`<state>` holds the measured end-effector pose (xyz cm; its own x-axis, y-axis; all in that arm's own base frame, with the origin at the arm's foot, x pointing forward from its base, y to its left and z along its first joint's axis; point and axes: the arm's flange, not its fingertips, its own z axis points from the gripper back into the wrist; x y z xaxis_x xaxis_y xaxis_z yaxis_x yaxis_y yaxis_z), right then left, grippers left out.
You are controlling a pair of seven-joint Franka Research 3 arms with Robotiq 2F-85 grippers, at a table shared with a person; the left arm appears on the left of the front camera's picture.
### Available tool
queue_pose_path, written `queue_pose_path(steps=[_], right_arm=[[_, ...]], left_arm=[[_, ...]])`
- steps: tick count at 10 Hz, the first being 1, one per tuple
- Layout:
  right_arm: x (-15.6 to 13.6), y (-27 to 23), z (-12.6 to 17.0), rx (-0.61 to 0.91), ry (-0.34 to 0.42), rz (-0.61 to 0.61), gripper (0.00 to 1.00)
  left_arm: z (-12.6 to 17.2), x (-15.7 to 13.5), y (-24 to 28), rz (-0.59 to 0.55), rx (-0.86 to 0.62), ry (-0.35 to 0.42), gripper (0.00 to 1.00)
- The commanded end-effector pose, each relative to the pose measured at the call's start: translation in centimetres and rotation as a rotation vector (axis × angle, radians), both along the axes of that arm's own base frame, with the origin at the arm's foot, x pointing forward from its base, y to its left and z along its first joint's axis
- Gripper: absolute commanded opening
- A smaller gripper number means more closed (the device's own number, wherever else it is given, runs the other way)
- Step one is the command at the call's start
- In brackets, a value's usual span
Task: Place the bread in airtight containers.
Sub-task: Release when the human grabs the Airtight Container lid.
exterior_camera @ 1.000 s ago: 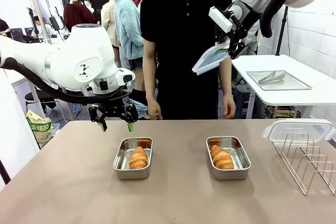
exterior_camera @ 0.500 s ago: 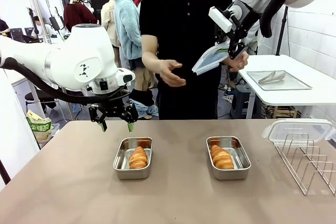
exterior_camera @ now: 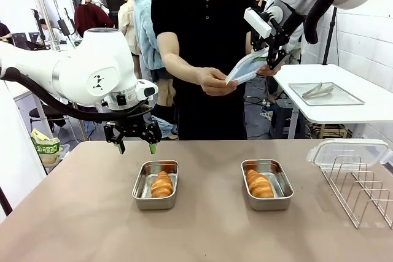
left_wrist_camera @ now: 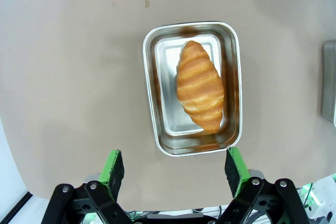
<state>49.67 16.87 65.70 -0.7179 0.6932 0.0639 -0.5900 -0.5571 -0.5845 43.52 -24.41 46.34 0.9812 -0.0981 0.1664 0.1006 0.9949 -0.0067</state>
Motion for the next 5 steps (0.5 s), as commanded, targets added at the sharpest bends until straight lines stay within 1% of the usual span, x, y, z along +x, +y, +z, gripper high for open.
queue_pose_path(steps=[1,5], right_arm=[[-0.18,-0.18,-0.04,0.017,-0.007,0.007,0.00],[-0.18,-0.18,-0.04,0.017,-0.007,0.007,0.00]], left_arm=[[0.12,0.01,0.01,0.004,-0.002,-0.002,1.00],[0.12,0.01,0.01,0.004,-0.002,-0.002,1.00]])
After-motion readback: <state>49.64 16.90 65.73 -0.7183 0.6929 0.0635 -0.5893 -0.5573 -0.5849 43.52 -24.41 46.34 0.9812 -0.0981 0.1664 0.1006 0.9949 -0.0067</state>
